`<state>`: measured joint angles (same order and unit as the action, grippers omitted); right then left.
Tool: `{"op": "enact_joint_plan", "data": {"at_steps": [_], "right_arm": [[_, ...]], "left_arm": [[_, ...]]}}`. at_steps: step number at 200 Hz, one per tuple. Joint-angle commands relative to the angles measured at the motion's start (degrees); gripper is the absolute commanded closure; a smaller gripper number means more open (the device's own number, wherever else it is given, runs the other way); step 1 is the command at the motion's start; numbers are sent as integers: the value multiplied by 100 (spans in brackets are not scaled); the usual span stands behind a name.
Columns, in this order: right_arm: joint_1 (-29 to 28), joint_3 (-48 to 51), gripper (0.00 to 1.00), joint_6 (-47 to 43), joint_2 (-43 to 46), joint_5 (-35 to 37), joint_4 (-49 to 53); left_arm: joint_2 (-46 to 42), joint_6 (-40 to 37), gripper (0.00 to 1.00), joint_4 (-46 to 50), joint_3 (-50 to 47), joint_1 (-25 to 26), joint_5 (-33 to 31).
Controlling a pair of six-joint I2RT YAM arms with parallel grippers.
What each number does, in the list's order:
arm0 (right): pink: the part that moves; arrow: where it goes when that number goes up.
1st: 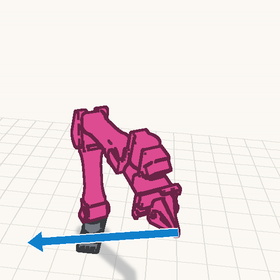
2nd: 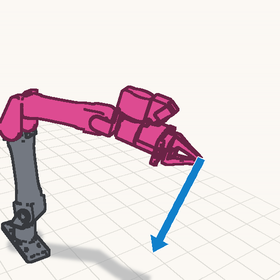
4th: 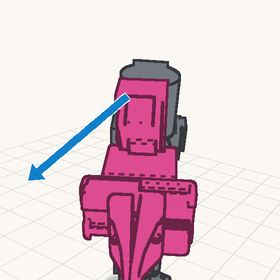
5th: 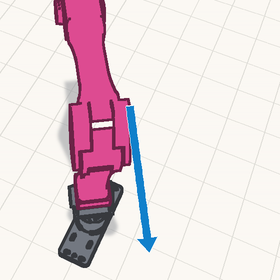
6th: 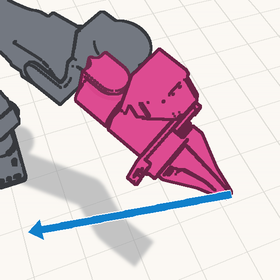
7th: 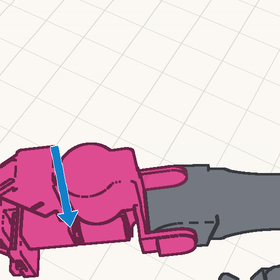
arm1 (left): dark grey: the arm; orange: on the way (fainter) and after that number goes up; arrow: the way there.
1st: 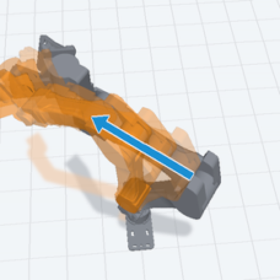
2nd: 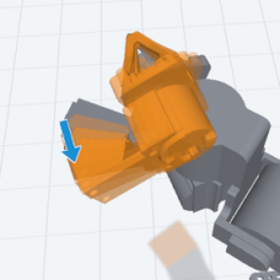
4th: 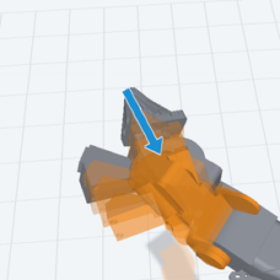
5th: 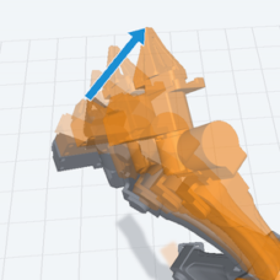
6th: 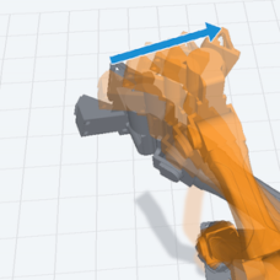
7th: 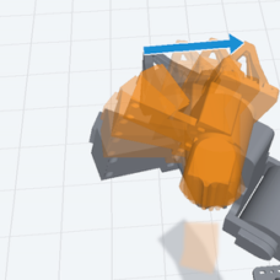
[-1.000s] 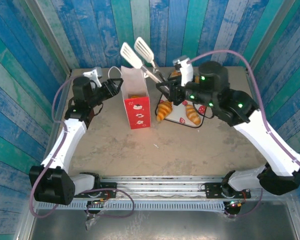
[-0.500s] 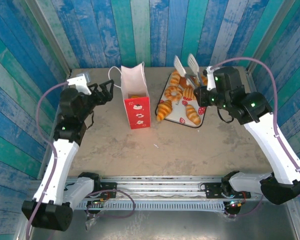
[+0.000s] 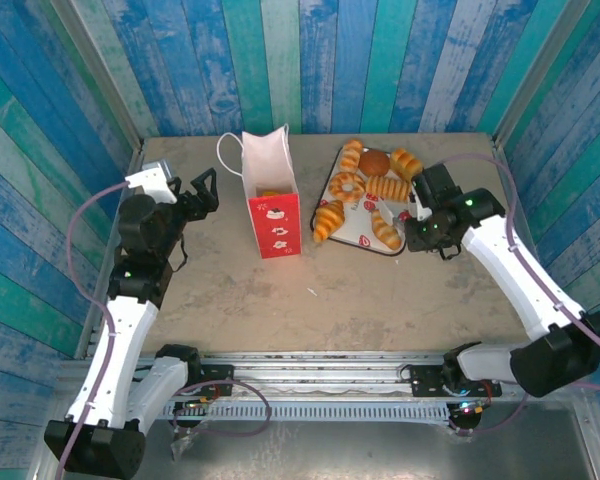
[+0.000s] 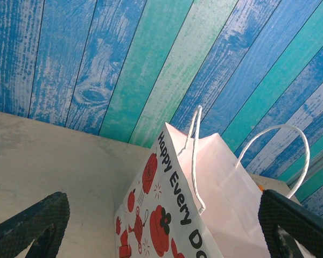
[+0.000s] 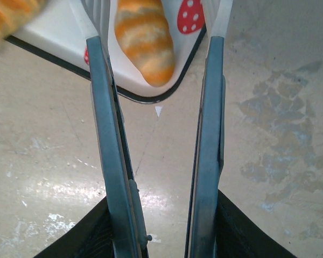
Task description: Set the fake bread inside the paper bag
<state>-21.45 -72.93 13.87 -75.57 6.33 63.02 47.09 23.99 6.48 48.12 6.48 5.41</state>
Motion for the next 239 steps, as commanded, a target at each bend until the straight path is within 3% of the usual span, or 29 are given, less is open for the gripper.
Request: {"op": "enact_joint_plan", "data": {"at_steps": [1, 239], "right_arm": [[88, 13, 57, -233, -216, -184, -12], [177, 291, 61, -545, -1040, -490, -226]], "left_arm": [[46, -98, 6, -120, -6, 10, -45], [134, -10, 6, -68, -4, 11, -14]]}}
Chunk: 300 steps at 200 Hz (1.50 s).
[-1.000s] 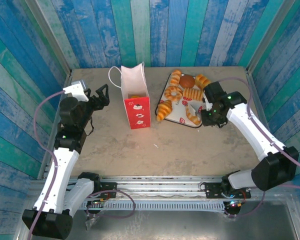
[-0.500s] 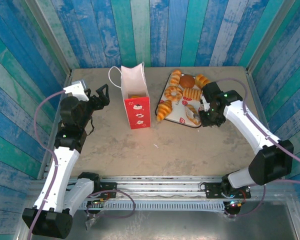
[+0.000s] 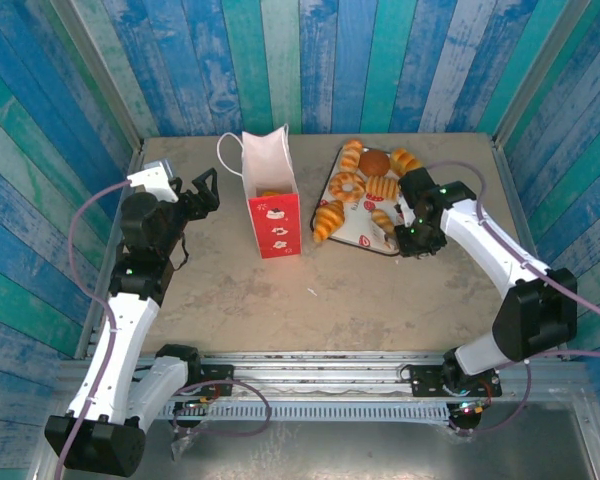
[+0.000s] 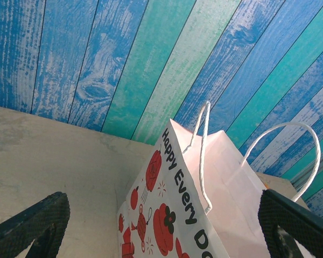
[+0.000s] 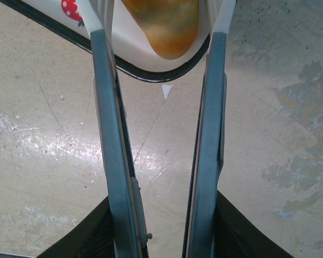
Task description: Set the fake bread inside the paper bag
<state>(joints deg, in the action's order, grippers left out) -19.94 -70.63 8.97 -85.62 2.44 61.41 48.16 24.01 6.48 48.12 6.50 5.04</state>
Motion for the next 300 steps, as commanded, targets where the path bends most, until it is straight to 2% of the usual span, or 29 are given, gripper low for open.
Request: {"op": "enact_joint_plan", "data": {"at_steps": [1, 77, 132, 168, 184, 246, 288, 300], "right_arm": [[26, 64, 62, -54, -34, -102, -66], [20, -140, 76, 30, 409, -112, -117], [-18, -402, 82, 148, 1081, -477, -406], [-156, -721, 83, 300, 1543, -681, -722], [-265, -888, 83, 387, 1722, -726, -895], [-887, -1154, 84, 660, 2254, -902, -2176], [-1398, -1444, 84, 574, 2157, -1008, -2929], [-1740, -1504, 84, 522, 2091, -1014, -3117]], "left_arm": [[27, -11, 6, -68, -4, 9, 23], [53, 76, 6, 62, 112, 9, 91], [157, 260, 6, 202, 242, 5, 384], [301, 491, 2, 251, 336, 4, 739], [389, 600, 0, 241, 374, 6, 936], [988, 997, 10, -112, 510, 8, 1856], [1569, 1304, 16, -446, 644, 2, 2396], [1688, 1335, 18, -494, 668, 11, 2421]]}}
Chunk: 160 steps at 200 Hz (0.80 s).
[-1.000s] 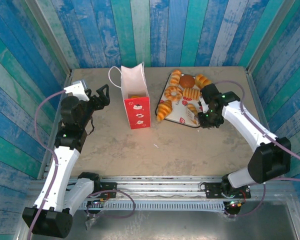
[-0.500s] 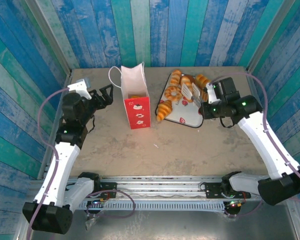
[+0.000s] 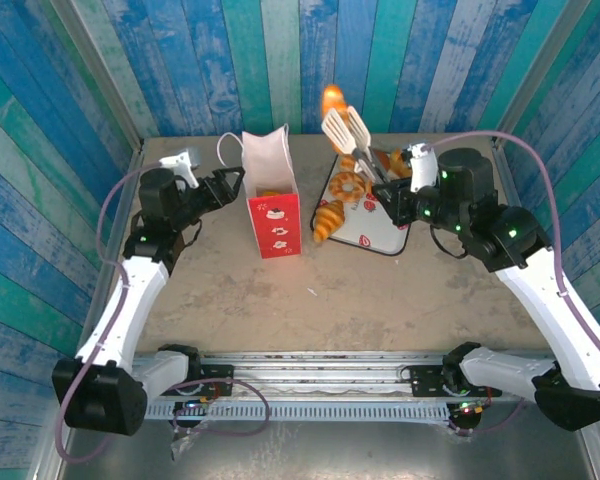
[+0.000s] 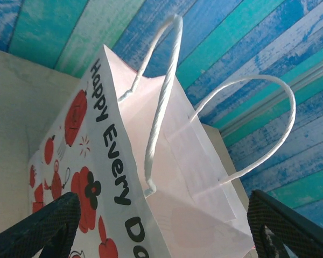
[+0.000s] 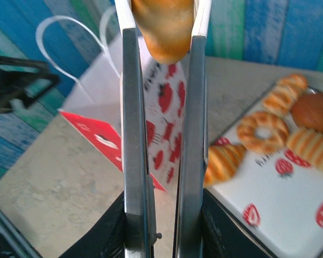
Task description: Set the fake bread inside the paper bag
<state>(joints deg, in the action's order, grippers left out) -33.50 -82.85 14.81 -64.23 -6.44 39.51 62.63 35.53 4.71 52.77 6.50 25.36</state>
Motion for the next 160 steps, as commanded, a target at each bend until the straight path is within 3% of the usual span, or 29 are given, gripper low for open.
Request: {"op": "enact_joint_plan", "data": {"at_steps": [1, 70, 160], "right_arm": [[-399, -292, 84, -64, -52, -128, -945], [-1314, -451, 84, -74, -646, -279, -1622], [-1536, -138, 84, 312, -1302, -59, -1631]], "left_arm": [[250, 187, 18, -319, 205, 6, 389], [701, 278, 27, -567, 217, 17, 459], [830, 64, 44, -437, 75, 17, 119]]}}
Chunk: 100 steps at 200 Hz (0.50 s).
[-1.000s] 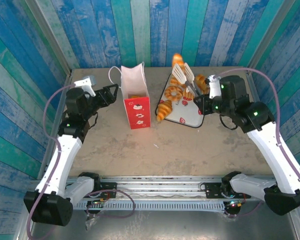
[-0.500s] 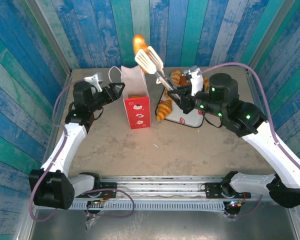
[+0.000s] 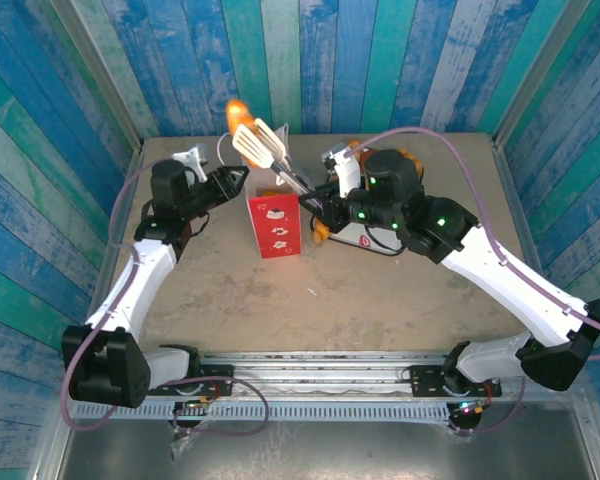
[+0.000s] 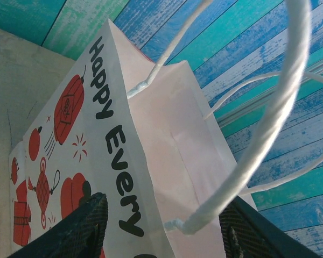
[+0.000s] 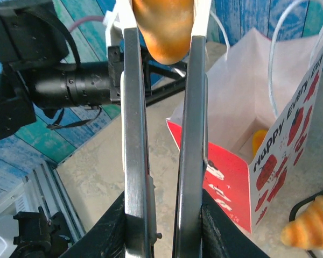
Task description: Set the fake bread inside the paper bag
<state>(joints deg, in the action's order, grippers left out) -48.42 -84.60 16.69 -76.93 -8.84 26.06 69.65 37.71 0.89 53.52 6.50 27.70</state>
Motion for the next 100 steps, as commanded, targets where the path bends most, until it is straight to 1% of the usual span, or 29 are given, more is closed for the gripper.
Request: {"op": "enact_joint_plan", "data": {"at_steps": [1, 26, 58, 100], "right_arm": [[-44, 34, 84, 129, -37, 190, -282], [-39, 47, 83, 169, -126, 427, -91], [-43, -60, 83, 220, -325, 727, 358], [-43, -88, 83, 256, -495, 815, 663]], "left_arm": [[124, -165, 44, -50, -3, 17, -120], [83, -208, 46, -2, -59, 16, -181], [32, -218, 51, 9, -113, 17, -223], [-21, -260, 55, 76, -117, 18, -279]]}}
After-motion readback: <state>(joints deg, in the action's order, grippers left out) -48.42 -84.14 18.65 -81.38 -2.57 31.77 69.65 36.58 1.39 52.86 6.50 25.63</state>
